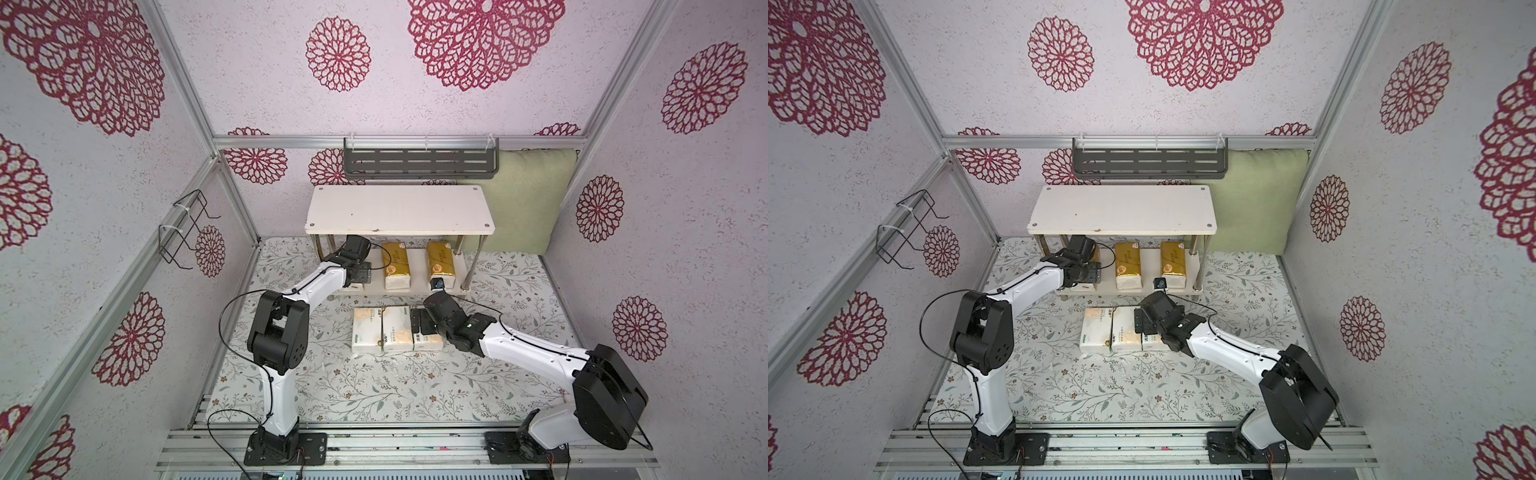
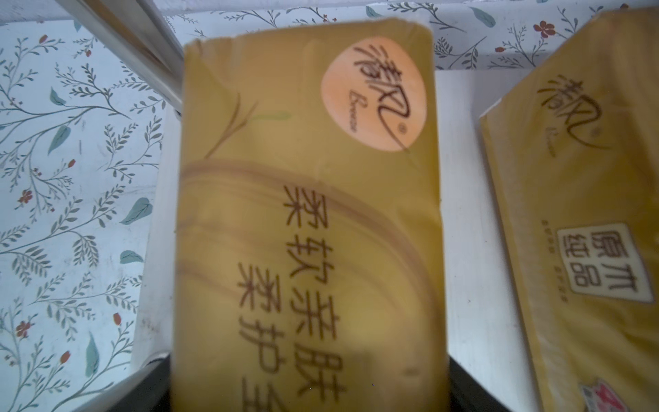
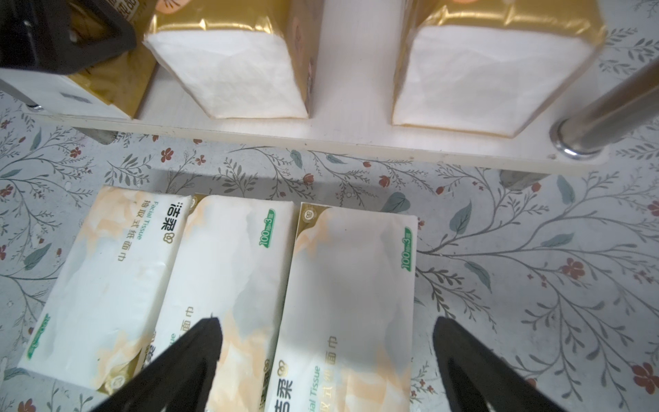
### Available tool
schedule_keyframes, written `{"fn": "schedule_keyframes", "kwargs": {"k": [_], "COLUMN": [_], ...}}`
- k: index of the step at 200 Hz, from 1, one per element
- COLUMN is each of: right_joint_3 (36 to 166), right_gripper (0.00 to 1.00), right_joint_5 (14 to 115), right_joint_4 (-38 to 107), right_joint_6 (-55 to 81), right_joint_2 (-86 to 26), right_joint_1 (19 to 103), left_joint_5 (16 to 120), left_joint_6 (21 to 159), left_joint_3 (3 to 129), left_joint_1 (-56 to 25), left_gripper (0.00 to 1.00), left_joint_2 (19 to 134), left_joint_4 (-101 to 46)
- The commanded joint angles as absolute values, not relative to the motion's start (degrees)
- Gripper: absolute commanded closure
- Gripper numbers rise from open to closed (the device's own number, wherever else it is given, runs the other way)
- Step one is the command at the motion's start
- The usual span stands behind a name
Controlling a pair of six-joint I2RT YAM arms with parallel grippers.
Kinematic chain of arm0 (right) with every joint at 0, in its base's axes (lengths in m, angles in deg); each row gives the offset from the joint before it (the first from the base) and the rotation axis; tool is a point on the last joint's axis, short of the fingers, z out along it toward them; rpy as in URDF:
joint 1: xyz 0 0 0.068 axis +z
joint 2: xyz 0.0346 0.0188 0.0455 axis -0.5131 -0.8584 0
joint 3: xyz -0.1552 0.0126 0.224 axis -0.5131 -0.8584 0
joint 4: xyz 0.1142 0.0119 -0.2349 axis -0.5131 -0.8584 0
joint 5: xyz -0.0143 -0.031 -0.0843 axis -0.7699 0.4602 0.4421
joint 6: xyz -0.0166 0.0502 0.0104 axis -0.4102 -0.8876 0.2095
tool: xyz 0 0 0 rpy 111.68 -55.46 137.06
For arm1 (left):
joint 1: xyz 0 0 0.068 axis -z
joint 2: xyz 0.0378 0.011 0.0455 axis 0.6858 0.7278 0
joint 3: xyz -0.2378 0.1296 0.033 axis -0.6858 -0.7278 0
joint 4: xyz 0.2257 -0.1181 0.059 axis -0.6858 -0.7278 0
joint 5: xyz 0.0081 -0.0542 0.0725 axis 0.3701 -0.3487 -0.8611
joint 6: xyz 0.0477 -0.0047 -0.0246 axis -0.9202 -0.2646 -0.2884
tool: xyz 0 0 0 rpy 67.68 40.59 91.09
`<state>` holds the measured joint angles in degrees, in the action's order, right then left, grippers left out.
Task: Place the tissue boxes on the shelf by color
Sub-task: Place a box of tissues on the shelf.
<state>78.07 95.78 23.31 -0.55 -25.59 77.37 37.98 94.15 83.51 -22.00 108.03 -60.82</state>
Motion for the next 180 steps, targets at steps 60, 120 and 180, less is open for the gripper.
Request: {"fn": "schedule_keyframes", "kwargs": {"k": [60, 120, 180], "right_joint_3": [77.7, 77.4, 77.3], "right_gripper": [0.01, 0.01, 0.01], "right_joint_5": [96.7, 97.1, 97.2], "right_joint_4": [22.9, 22.6, 22.8], "right_joint_6": [-1.7, -2.0, -2.1], "right_joint_2": [-23.5, -23.0, -23.2], "right_joint_1": [78.4, 78.6, 78.8], "left_joint_5": [38.2, 37.7, 37.5], "left_joint_6": [93.6, 93.5, 93.2], "left_joint_3": [86.5, 86.4, 85.9], "left_joint_1": [-22.8, -23.1, -23.6], "left_gripper": [0.16, 0.15, 0.15], "left_joint_2": [110.1, 109.5, 109.0], "left_joint_4": [-59.5, -59.8, -60.3]}}
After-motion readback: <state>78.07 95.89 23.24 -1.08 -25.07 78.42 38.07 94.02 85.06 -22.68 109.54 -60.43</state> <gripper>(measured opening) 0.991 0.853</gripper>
